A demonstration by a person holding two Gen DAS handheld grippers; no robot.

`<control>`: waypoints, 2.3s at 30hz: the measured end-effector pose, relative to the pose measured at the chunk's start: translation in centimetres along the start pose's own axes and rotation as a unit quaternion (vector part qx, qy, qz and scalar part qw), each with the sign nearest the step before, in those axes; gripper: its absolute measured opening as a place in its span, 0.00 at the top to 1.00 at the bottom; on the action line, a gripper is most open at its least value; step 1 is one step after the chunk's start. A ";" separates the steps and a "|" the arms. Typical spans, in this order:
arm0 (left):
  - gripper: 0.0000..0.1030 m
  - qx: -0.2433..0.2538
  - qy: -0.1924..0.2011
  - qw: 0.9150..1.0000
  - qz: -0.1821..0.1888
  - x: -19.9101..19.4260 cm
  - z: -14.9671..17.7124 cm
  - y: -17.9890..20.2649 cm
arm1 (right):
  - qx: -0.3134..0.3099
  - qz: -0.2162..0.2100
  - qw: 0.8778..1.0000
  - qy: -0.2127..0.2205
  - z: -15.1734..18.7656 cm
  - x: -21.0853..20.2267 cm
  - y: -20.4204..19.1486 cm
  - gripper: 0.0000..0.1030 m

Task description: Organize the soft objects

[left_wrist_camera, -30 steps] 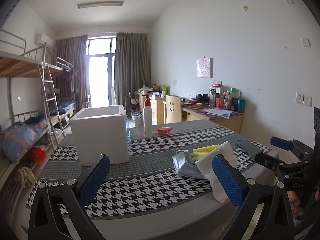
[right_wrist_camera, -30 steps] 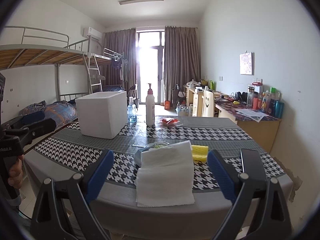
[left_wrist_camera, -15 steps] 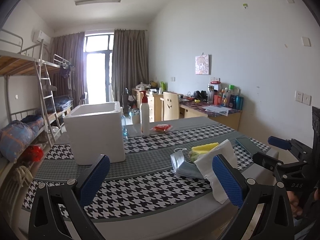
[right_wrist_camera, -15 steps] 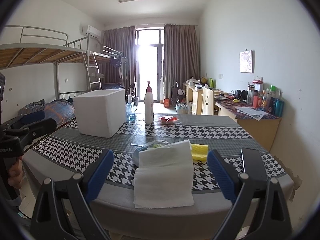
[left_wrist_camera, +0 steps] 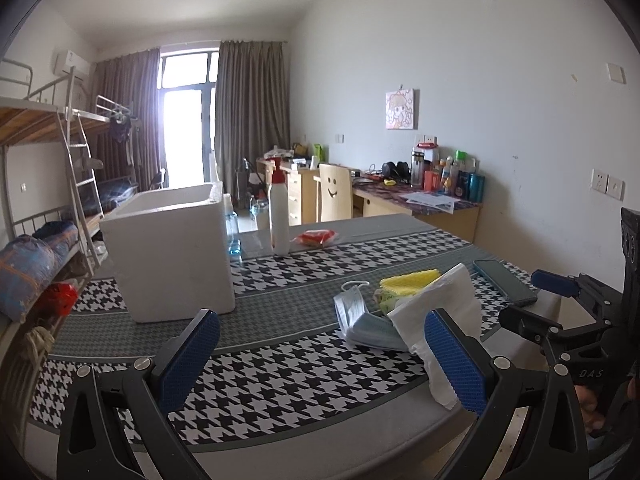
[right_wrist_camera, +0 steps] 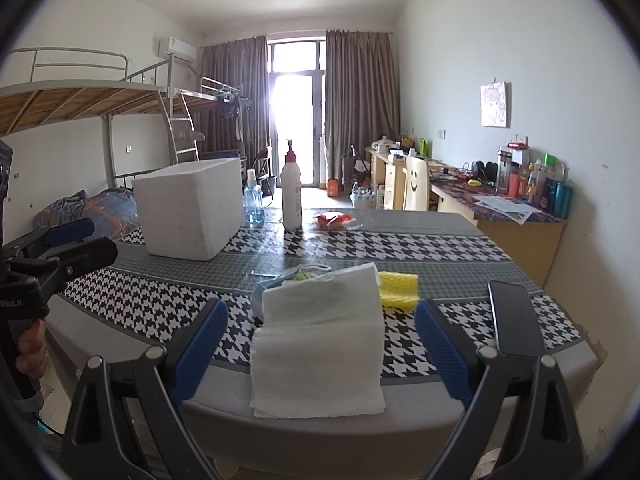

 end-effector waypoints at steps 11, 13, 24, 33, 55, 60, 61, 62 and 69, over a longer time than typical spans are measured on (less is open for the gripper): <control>0.01 0.005 -0.021 1.000 0.006 2.1 0.7 0.5 | 0.009 -0.005 1.000 -0.029 1.4 1.5 0.8 0.06; 0.01 0.005 -0.027 1.000 0.008 2.5 0.9 0.6 | 0.011 -0.008 0.999 -0.035 1.7 1.8 0.7 0.06; 0.01 -0.001 -0.041 0.999 0.005 3.9 2.2 0.3 | 0.021 -0.019 0.997 -0.073 3.7 3.4 0.3 0.06; 0.01 -0.006 -0.060 0.998 0.009 5.2 3.3 0.4 | 0.028 -0.030 0.994 -0.103 5.3 5.1 -0.3 0.06; 0.01 -0.013 -0.072 0.997 0.015 6.7 4.0 -0.1 | 0.033 -0.064 0.985 -0.157 6.9 5.3 -0.1 0.85; 0.01 -0.009 -0.070 0.997 0.020 6.6 3.9 0.3 | 0.032 -0.061 0.991 -0.114 4.2 3.5 0.3 0.88; 0.01 -0.007 -0.069 0.997 0.020 6.7 3.9 0.4 | 0.033 -0.061 0.992 -0.107 3.7 3.3 0.4 0.88; 0.01 -0.007 -0.069 0.997 0.020 6.7 3.9 0.5 | 0.034 -0.059 0.993 -0.102 3.3 3.2 0.5 0.88; 0.01 -0.001 -0.068 0.997 0.025 6.9 3.6 1.0 | 0.026 -0.026 0.997 -0.067 0.6 3.0 1.7 0.88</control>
Point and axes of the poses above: each gripper's, at about its wrist camera, not at the fingertips, and x roughly the way its jaws point, y to its right, z to its underside, the point moved 8 cm from there along x, roughly the way its jaws point, and after that the axes turned 7 degrees about y, right-handed, at the moved point
